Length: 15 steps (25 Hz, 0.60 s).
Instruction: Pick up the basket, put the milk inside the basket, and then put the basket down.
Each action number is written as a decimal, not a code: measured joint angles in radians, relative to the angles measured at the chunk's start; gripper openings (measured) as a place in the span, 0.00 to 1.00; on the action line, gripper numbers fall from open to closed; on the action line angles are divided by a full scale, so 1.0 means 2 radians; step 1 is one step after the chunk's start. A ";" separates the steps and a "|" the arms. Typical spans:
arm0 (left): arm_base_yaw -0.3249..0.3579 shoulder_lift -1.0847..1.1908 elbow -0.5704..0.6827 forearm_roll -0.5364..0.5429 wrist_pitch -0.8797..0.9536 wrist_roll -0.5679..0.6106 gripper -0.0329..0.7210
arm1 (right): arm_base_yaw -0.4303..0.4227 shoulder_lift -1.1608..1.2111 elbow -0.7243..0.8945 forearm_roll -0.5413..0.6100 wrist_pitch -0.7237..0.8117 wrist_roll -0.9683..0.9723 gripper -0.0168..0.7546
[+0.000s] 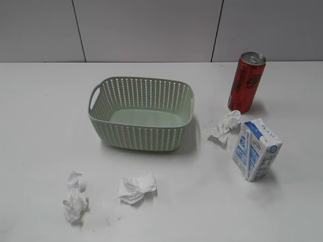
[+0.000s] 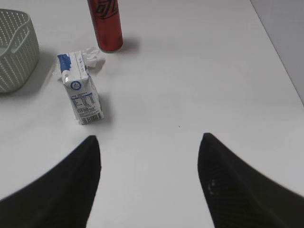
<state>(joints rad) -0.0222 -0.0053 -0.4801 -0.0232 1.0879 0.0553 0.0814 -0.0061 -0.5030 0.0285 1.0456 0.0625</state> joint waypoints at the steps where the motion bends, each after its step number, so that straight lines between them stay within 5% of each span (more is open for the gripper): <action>1: 0.000 0.000 0.000 0.000 0.000 0.000 0.92 | 0.000 0.000 0.000 0.000 0.000 0.000 0.65; 15: 0.000 0.000 0.000 0.003 0.000 0.000 0.86 | 0.000 0.000 0.000 0.000 0.000 0.000 0.65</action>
<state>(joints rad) -0.0222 -0.0053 -0.4801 -0.0178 1.0879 0.0553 0.0814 -0.0061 -0.5030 0.0285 1.0456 0.0625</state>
